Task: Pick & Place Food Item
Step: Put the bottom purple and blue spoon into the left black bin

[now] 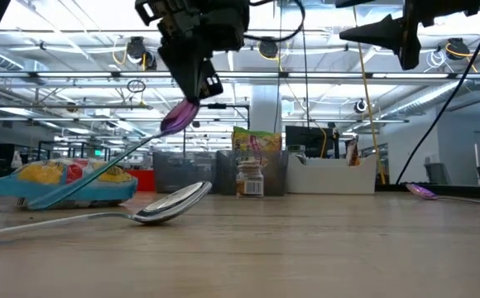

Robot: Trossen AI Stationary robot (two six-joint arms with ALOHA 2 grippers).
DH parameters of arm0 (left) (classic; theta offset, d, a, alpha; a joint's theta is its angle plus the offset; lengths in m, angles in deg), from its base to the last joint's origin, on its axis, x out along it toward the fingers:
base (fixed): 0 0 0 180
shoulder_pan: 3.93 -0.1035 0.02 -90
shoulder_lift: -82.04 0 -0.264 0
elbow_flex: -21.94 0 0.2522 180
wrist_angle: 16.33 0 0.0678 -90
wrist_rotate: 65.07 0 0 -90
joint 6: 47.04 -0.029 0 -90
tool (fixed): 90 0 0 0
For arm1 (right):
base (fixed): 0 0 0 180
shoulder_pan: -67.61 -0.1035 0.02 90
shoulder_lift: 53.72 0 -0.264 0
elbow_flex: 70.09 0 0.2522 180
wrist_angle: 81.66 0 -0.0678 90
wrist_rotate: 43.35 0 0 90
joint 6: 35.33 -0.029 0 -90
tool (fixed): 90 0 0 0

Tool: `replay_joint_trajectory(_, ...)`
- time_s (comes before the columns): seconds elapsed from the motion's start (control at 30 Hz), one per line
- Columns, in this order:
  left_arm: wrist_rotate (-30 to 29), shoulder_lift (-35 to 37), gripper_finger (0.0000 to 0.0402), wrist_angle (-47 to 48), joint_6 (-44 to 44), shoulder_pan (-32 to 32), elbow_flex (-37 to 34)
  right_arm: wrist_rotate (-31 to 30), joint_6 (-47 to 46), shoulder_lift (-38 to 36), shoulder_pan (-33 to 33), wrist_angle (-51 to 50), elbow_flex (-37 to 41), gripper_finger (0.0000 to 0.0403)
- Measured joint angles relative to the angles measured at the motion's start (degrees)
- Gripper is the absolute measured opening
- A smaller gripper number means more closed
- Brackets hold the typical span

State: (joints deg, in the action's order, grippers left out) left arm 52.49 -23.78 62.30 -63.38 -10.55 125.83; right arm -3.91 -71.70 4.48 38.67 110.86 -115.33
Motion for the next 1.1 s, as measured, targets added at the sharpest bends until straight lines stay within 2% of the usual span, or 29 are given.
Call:
replay_joint_trajectory(0.33,-5.1,0.0,0.0000,0.9,5.6,-0.5,11.5,8.7,-2.2,2.3,6.5,-3.4,0.0,0.0210)
replay_joint_trajectory(0.53,-7.7,0.0,0.0000,0.9,8.0,-0.4,18.3,19.2,-1.8,7.1,11.6,4.1,0.0,0.0210)
replay_joint_trajectory(0.77,-10.3,0.0,0.0000,0.9,11.1,0.0,22.5,28.1,-2.0,12.7,16.0,13.8,0.0,0.0210)
replay_joint_trajectory(0.87,-11.2,0.0,0.0000,0.1,11.4,0.9,23.0,28.4,-2.0,14.5,16.8,18.3,0.0,0.0210)
replay_joint_trajectory(1.1,-11.1,-0.1,0.0000,-2.7,13.7,1.6,23.0,28.8,-2.0,15.9,17.0,21.8,0.0,0.0210)
